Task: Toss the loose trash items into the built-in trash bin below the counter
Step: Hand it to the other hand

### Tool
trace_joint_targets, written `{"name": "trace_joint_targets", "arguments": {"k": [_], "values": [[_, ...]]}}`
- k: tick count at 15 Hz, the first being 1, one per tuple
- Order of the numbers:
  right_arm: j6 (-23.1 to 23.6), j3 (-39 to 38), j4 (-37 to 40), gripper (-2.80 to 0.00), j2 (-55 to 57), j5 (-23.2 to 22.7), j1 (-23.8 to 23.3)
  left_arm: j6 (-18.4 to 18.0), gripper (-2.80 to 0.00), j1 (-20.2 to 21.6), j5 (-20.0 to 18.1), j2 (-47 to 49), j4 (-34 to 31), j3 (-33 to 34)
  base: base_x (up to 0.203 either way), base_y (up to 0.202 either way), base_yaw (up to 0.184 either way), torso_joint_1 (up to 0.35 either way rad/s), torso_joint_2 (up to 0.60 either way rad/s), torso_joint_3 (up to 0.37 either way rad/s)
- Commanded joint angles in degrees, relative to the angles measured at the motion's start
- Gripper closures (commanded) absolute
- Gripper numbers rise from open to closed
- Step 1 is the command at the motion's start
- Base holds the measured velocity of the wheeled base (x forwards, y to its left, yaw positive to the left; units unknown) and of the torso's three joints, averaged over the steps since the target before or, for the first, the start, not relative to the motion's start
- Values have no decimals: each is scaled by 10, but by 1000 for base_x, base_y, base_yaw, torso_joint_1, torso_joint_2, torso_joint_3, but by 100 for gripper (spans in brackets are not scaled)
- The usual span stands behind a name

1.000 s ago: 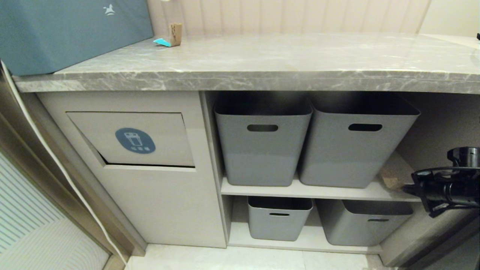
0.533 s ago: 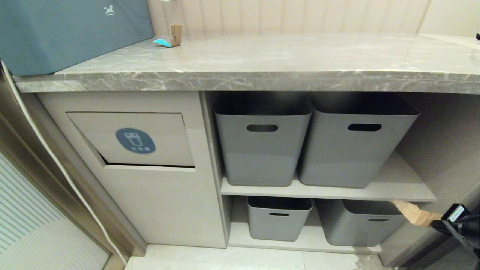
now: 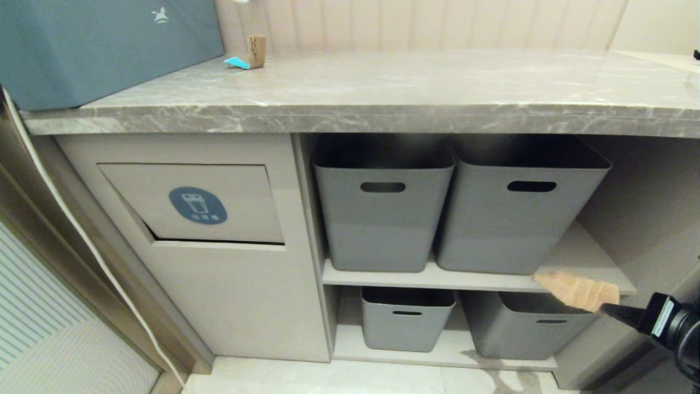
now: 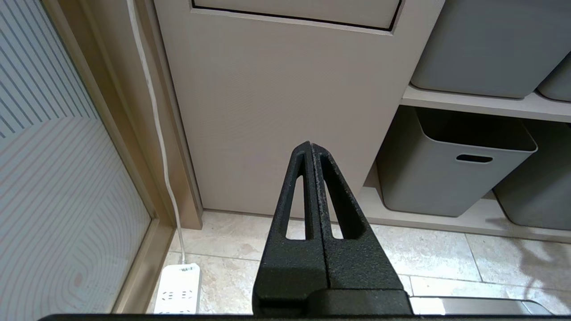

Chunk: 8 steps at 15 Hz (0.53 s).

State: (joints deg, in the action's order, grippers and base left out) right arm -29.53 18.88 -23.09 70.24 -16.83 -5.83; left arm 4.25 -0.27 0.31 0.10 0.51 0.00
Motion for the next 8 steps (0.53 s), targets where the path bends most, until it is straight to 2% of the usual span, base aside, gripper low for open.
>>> {"name": "trace_joint_targets", "arguments": {"k": [1,4,6,8], "values": [[-1,1,-1,0,-31,8,73,1,0,0,0,1,0,2,0,0,0,0,0,0],[22,11,0,0,-33,59,202,-4,0,0,-3,1,1,2,0,0,0,0,0,0],[62,15,0,0,-8,95,290,-4,0,0,-3,1,1,2,0,0,0,0,0,0],[129,23,-3,0,35,112,322,-2,0,1,-1,1,1,2,0,0,0,0,0,0]]}}
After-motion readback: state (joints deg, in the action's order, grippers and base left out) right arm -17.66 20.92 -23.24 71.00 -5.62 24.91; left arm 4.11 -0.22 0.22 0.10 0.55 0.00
